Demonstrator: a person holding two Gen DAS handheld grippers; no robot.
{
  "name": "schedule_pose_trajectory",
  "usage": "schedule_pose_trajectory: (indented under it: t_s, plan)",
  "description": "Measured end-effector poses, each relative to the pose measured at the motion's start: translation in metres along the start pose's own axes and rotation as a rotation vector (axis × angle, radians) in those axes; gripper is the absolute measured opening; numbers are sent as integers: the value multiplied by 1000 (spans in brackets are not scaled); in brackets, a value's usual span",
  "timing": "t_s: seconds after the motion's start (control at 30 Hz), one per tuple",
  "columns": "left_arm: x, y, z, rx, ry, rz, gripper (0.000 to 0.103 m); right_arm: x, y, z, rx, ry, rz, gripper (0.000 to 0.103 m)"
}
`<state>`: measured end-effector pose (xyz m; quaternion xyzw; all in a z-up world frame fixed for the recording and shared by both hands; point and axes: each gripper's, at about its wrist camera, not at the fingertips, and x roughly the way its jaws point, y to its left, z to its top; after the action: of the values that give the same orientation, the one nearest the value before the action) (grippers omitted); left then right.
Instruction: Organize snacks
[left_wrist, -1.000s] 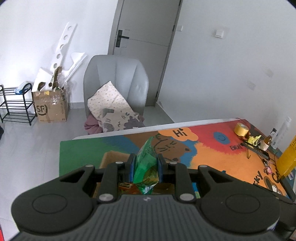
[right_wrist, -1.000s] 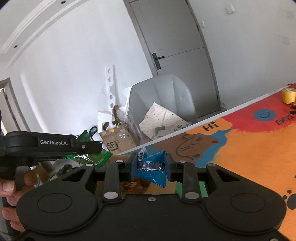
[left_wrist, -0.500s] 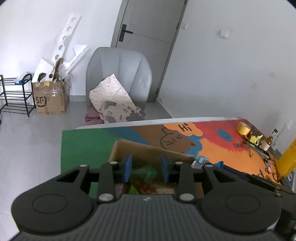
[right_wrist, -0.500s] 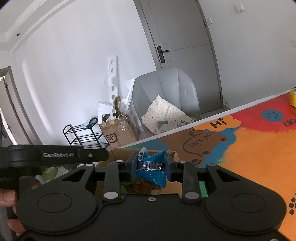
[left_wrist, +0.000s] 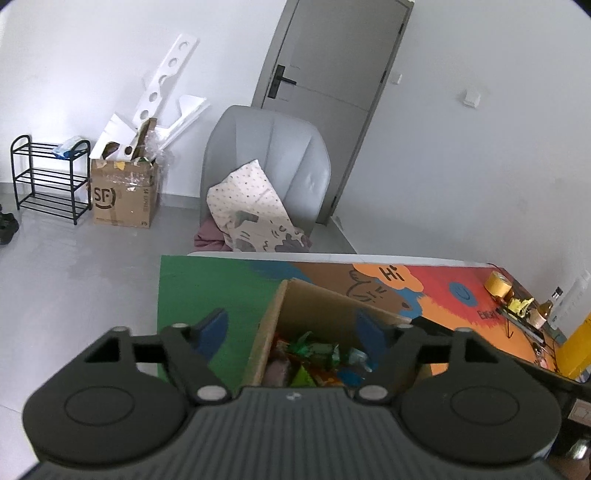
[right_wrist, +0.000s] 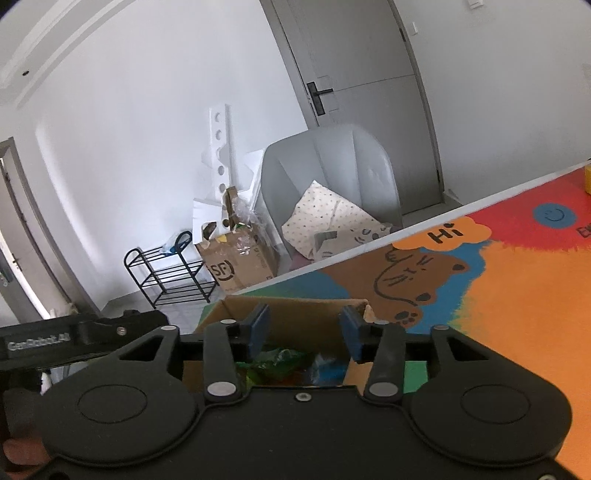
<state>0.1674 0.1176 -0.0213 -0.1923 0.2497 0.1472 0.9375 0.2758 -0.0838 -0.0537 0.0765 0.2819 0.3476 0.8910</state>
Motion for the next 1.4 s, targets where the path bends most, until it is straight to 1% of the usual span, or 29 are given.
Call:
schedule_pose_trajectory:
  t_s: [0.1, 0.23, 0.3, 0.4, 0.77, 0.83, 0.9, 1.07, 1.2, 1.4]
  plan:
    - [-2, -2, -3, 2, -9, -6, 87, -6, 0, -3, -7, -2, -9, 58]
    - [-5, -7, -11, 12, -9, -7, 91, -18, -5, -9, -2, -7, -29, 69]
    - [-7, -10, -14, 16, -6, -9, 94, -25, -9, -12, 1, -10, -38, 72]
    - [-10, -15, -18, 29, -8, -9, 96, -37, -13, -15, -3, -19, -53, 78]
    - [-25, -43, -35, 93, -24, -14, 97, -80, -33, -23, 20, -46, -92, 94]
    - [-28, -46, -36, 94, -28, -17, 97, -86, -35, -24, 25, -47, -97, 99]
    - [-32, -49, -38, 97, -30, -19, 98, -92, -38, -26, 28, -50, -107, 103]
    - [-42, -52, -43, 105, -18, -40, 99, -106, -42, -31, 46, -55, -119, 103]
    - [-54, -56, -46, 125, -32, -51, 102, -117, -45, -34, 58, -64, -133, 103]
    - [-71, -61, -50, 159, -37, -86, 102, -134, -43, -38, 46, -72, -146, 103]
